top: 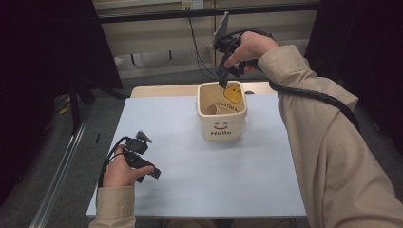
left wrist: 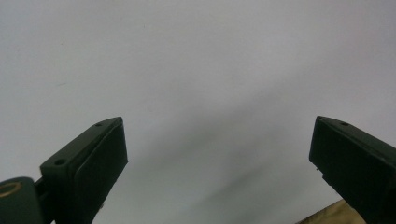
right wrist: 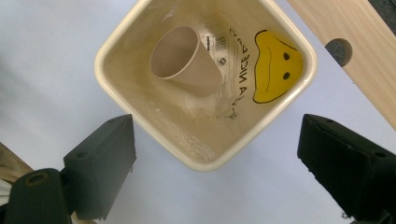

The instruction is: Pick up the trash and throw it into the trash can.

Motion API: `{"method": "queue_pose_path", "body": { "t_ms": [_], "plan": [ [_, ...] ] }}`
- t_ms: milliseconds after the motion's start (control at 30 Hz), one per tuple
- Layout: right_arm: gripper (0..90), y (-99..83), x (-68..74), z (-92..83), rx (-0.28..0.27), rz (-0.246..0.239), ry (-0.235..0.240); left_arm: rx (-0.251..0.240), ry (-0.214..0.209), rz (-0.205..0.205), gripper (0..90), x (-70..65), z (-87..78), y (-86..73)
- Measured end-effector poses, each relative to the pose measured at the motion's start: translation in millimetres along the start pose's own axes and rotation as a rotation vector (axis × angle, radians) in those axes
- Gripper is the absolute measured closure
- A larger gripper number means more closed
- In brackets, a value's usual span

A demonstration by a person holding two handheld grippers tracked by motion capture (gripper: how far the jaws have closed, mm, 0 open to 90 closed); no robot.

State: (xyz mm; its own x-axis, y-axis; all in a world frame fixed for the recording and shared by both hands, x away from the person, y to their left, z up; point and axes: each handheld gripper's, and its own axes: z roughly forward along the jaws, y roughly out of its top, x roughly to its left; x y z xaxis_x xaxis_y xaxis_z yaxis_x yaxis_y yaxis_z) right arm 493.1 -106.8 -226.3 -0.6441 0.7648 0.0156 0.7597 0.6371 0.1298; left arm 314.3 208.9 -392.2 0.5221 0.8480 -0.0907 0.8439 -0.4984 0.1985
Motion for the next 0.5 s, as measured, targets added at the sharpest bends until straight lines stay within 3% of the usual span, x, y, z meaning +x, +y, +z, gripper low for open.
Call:
{"method": "queue_pose_path", "body": {
  "t_ms": [500],
  "plan": [
    [11.3, -9.5, -3.2, -43.8, -0.029, 0.002, -0.022, -0.005, 0.004, -0.005, 4.0, -2.8, 1.9, 1.5]
  ]
}}
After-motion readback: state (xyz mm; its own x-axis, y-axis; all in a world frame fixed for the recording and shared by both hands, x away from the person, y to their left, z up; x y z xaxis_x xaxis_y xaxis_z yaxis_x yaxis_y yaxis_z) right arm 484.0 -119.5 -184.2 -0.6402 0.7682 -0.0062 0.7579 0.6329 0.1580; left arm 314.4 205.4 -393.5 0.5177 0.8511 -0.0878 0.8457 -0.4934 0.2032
